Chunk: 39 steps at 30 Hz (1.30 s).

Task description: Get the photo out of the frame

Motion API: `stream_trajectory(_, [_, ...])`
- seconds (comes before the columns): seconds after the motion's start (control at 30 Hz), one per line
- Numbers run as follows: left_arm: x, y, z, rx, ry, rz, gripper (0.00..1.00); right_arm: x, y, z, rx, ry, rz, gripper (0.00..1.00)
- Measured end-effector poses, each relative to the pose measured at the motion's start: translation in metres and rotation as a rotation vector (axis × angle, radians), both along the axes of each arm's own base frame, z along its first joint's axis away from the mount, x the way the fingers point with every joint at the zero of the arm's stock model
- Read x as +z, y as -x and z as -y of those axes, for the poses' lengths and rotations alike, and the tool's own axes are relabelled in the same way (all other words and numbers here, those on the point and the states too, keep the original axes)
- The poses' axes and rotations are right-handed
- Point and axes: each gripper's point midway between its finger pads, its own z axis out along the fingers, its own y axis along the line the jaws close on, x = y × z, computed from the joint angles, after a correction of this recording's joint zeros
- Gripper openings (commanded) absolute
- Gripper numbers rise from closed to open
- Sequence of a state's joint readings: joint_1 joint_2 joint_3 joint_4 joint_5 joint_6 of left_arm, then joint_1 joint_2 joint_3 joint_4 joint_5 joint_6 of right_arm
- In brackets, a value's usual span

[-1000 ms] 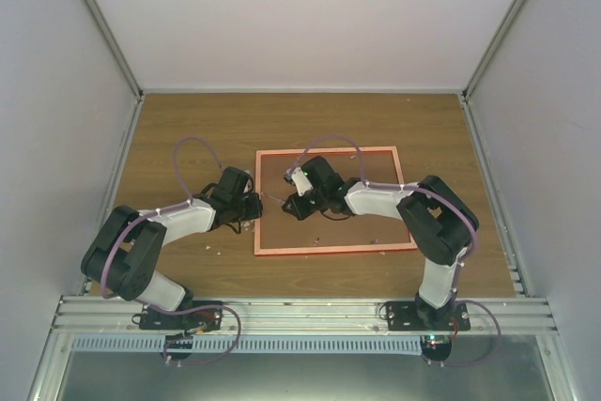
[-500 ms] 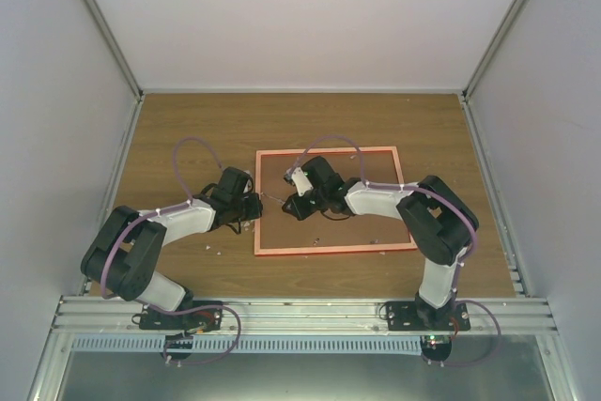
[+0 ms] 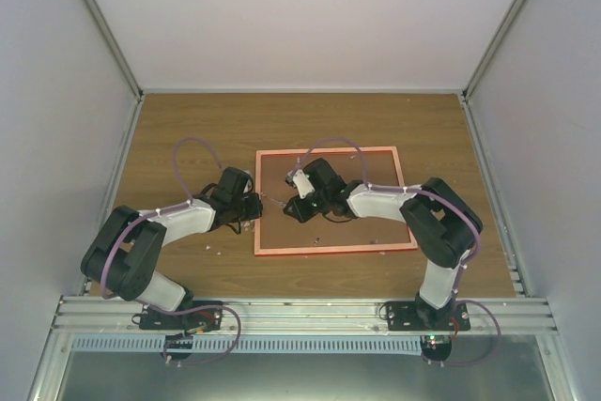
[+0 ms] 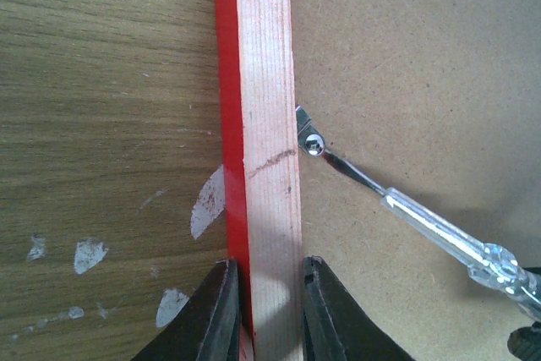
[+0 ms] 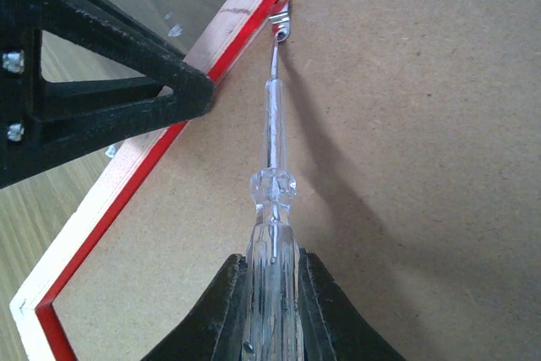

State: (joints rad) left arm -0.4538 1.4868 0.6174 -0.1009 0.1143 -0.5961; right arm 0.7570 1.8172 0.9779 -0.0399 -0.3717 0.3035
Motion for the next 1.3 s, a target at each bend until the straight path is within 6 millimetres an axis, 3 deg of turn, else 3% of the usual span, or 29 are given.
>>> stream_trajectory(0.3, [0.0, 0.0, 0.0, 0.0, 0.0, 0.0, 0.16, -0.002, 0.007, -0.005, 0.021, 0.001, -0.006, 0.01])
stream_trajectory(0.67, [0.0, 0.0, 0.0, 0.0, 0.002, 0.002, 0.15, -0.003, -0.005, -0.011, -0.002, 0.004, 0.01, 0.01])
stream_trajectory(1.3, [0.0, 0.001, 0.0, 0.023, 0.023, 0.006, 0.12, 0.0, -0.022, 0.002, -0.127, 0.031, 0.05, 0.01])
